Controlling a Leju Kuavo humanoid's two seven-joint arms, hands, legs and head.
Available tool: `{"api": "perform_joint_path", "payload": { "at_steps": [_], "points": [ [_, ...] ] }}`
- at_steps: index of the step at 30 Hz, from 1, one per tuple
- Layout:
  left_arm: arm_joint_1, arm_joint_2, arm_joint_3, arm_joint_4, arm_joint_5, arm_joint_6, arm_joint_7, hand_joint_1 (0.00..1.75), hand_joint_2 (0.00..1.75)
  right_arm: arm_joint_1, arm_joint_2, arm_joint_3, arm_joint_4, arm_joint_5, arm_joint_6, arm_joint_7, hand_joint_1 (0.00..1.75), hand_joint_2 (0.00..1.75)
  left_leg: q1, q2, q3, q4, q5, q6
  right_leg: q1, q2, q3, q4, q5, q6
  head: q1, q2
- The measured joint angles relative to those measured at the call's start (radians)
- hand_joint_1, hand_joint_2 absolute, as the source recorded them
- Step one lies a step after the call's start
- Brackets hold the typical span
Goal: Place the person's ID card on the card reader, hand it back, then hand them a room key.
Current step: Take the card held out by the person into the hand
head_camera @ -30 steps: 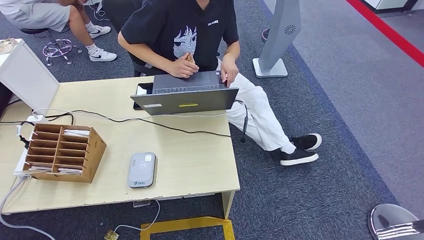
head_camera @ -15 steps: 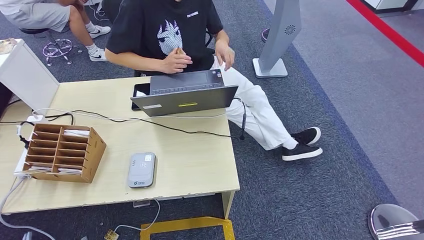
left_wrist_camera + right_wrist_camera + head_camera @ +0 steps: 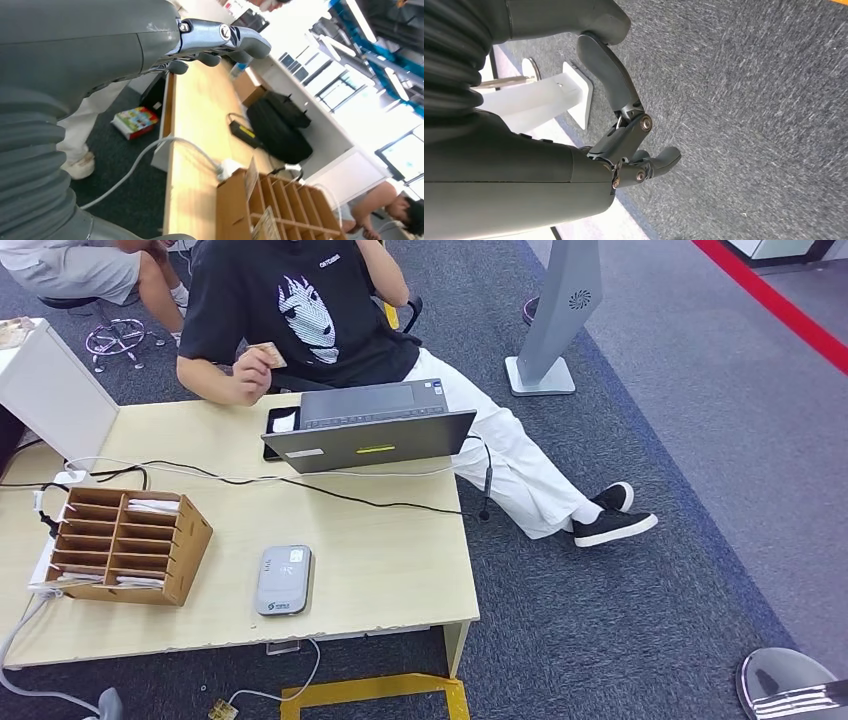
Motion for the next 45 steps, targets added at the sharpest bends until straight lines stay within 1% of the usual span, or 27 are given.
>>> {"api": "perform_joint_path", "payload": {
  "at_steps": [4, 8, 11, 13, 18, 21, 23, 26, 30, 33, 36, 42, 45],
  "points": [
    [-0.017, 0.018, 0.030, -0.043, -0.022, -0.026, 0.005, 0.00, 1.75, -0.006, 0.000, 0.001, 0.000, 0.012, 0.010, 0.003, 0.00, 1.75, 0.000, 0.000, 0.000, 0.000, 0.000, 0.000, 0.000, 0.000, 0.000, 0.000, 0.000, 0.000, 0.000, 0.000],
    [-0.034, 0.039, 0.045, -0.068, -0.041, -0.033, 0.011, 0.00, 1.75, -0.012, -0.002, 0.002, 0.001, 0.018, 0.015, 0.005, 0.00, 1.75, 0.000, 0.000, 0.000, 0.000, 0.000, 0.000, 0.000, 0.000, 0.000, 0.000, 0.000, 0.000, 0.000, 0.000],
    [-0.052, 0.073, 0.046, -0.073, -0.081, -0.023, 0.037, 0.00, 1.75, -0.017, -0.006, 0.007, 0.001, 0.030, 0.024, 0.005, 0.00, 1.75, 0.000, 0.000, 0.000, 0.000, 0.000, 0.000, 0.000, 0.000, 0.000, 0.000, 0.000, 0.000, 0.000, 0.000],
    [-0.079, 0.113, 0.046, -0.072, -0.105, -0.016, 0.071, 0.00, 1.75, -0.022, -0.010, 0.014, 0.001, 0.040, 0.034, 0.005, 0.00, 1.75, 0.000, 0.000, 0.001, 0.000, 0.001, 0.000, 0.000, 0.000, 0.000, 0.000, 0.000, 0.000, 0.000, 0.000],
    [-0.172, 0.236, 0.045, -0.033, -0.128, -0.011, 0.139, 0.00, 1.75, -0.039, -0.024, 0.027, 0.001, 0.051, 0.054, 0.004, 0.00, 1.75, 0.001, 0.000, 0.001, 0.000, 0.002, -0.002, 0.000, 0.000, 0.000, 0.001, 0.001, -0.001, 0.000, 0.000],
    [-0.210, 0.284, 0.043, -0.010, -0.135, -0.012, 0.166, 0.00, 1.75, -0.044, -0.029, 0.032, 0.001, 0.051, 0.057, 0.003, 0.00, 1.75, 0.001, 0.000, 0.001, 0.000, 0.002, -0.002, 0.000, 0.000, 0.000, 0.001, 0.001, -0.001, 0.000, 0.000],
    [-0.245, 0.320, 0.039, 0.019, -0.150, -0.019, 0.207, 0.00, 1.75, -0.048, -0.033, 0.036, 0.001, 0.049, 0.065, 0.000, 0.00, 1.75, 0.001, 0.000, 0.001, 0.000, 0.003, -0.002, 0.000, 0.000, 0.000, 0.001, 0.001, -0.001, 0.000, 0.000],
    [-0.318, 0.378, 0.031, 0.093, -0.178, -0.032, 0.262, 0.00, 1.75, -0.059, -0.038, 0.041, 0.001, 0.043, 0.077, -0.004, 0.00, 1.75, 0.001, 0.000, 0.001, 0.000, 0.003, -0.002, 0.000, 0.000, 0.000, 0.001, 0.001, -0.001, 0.000, 0.000],
    [-0.433, 0.443, 0.010, 0.237, -0.215, -0.042, 0.307, 0.00, 1.75, -0.073, -0.045, 0.048, 0.001, 0.039, 0.087, -0.005, 0.00, 1.75, 0.001, -0.001, 0.001, 0.000, 0.004, -0.003, 0.000, 0.000, 0.000, 0.001, 0.002, -0.001, 0.000, 0.000],
    [-0.514, 0.469, -0.008, 0.345, -0.224, -0.055, 0.341, 0.00, 1.75, -0.080, -0.050, 0.052, 0.000, 0.032, 0.088, -0.003, 0.00, 1.75, 0.001, 0.000, 0.001, 0.000, 0.005, -0.003, 0.000, 0.000, 0.000, 0.001, 0.003, -0.002, 0.000, 0.000],
    [-0.583, 0.482, -0.026, 0.437, -0.215, -0.089, 0.382, 0.00, 1.75, -0.083, -0.054, 0.058, -0.001, 0.023, 0.086, 0.000, 0.00, 1.75, 0.000, 0.000, 0.001, 0.000, 0.005, -0.003, 0.000, 0.000, 0.000, 0.001, 0.003, -0.002, 0.000, 0.000],
    [-0.698, 0.486, -0.062, 0.580, -0.198, -0.200, 0.473, 0.00, 1.75, -0.089, -0.057, 0.068, -0.002, -0.003, 0.084, 0.003, 0.00, 1.75, 0.000, 0.000, 0.001, 0.000, 0.005, -0.003, 0.000, 0.001, -0.001, 0.001, 0.003, -0.002, 0.000, 0.000],
    [-0.736, 0.485, -0.078, 0.621, -0.199, -0.230, 0.496, 0.00, 1.75, -0.090, -0.057, 0.069, -0.002, -0.010, 0.084, 0.002, 0.00, 1.75, 0.001, 0.000, 0.001, 0.000, 0.005, -0.003, 0.000, 0.001, -0.001, 0.001, 0.003, -0.002, 0.000, 0.000]
  ]
}}
